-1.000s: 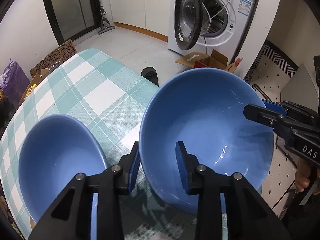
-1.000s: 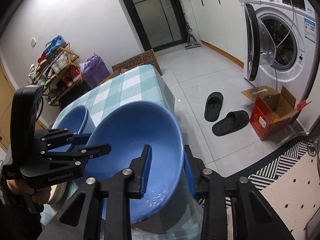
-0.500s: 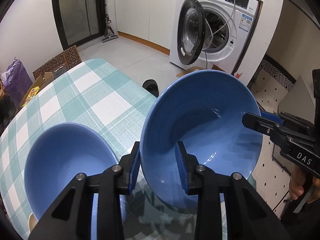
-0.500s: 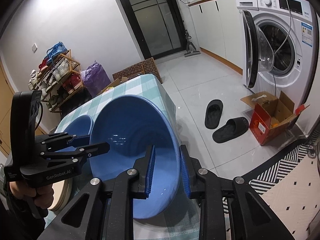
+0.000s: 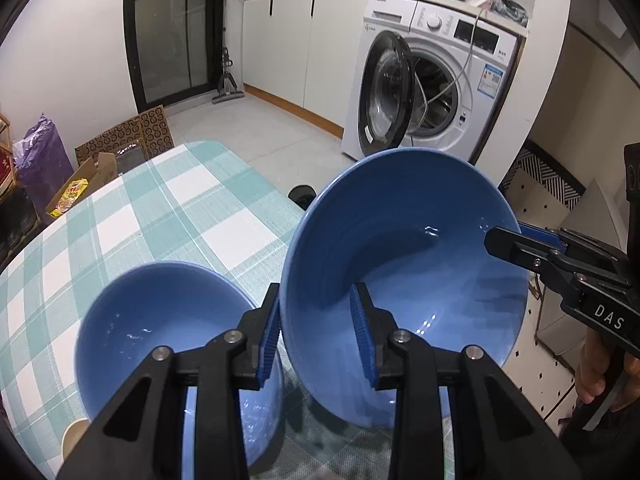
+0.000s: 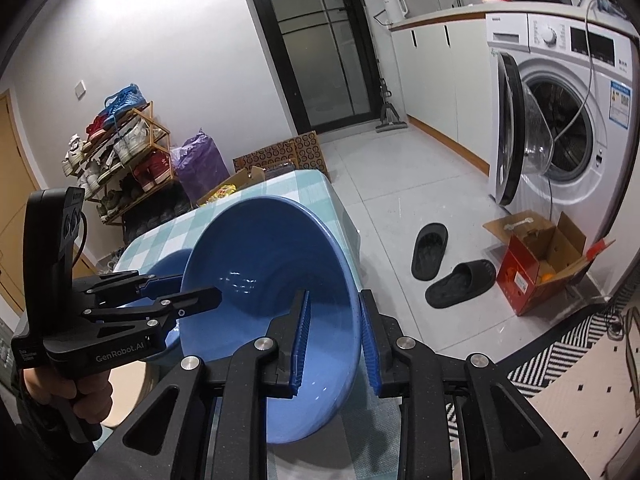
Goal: Organize plates and bowls
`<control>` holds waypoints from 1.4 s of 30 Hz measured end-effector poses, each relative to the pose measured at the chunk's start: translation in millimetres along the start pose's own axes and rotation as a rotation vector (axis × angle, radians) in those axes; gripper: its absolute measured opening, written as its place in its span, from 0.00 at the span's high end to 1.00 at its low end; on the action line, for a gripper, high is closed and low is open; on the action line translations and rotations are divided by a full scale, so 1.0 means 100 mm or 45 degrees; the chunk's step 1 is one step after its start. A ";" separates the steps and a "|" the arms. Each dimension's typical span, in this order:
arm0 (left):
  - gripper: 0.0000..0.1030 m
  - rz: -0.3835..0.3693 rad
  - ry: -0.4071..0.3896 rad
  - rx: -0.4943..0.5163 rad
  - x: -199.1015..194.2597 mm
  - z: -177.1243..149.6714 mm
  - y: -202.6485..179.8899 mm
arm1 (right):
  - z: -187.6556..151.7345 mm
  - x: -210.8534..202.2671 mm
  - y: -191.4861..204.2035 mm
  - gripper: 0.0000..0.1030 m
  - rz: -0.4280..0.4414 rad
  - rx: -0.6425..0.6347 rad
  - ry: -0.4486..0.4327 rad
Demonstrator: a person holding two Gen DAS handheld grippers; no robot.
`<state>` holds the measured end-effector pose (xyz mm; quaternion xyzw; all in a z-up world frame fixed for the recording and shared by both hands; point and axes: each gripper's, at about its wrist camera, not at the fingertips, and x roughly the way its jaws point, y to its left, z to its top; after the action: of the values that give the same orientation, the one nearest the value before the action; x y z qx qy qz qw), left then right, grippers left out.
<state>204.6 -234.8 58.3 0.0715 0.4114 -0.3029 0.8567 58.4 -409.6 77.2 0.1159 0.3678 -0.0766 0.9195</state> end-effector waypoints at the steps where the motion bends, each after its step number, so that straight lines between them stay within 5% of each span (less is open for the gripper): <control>1: 0.68 0.000 -0.006 -0.002 -0.02 0.00 0.01 | 0.02 -0.03 0.03 0.76 0.001 -0.006 -0.008; 26: 0.68 0.098 -0.259 -0.170 -0.81 -0.18 0.66 | 0.41 -0.19 0.93 0.76 0.102 -0.188 -0.079; 42: 0.68 0.216 -0.296 -0.291 -1.04 -0.50 1.11 | 0.45 0.12 1.64 0.76 0.225 -0.275 -0.021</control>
<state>186.1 -78.5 90.0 -0.0276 0.3337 -0.1871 0.9235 133.3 -265.1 126.0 0.0475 0.3546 0.0437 0.9328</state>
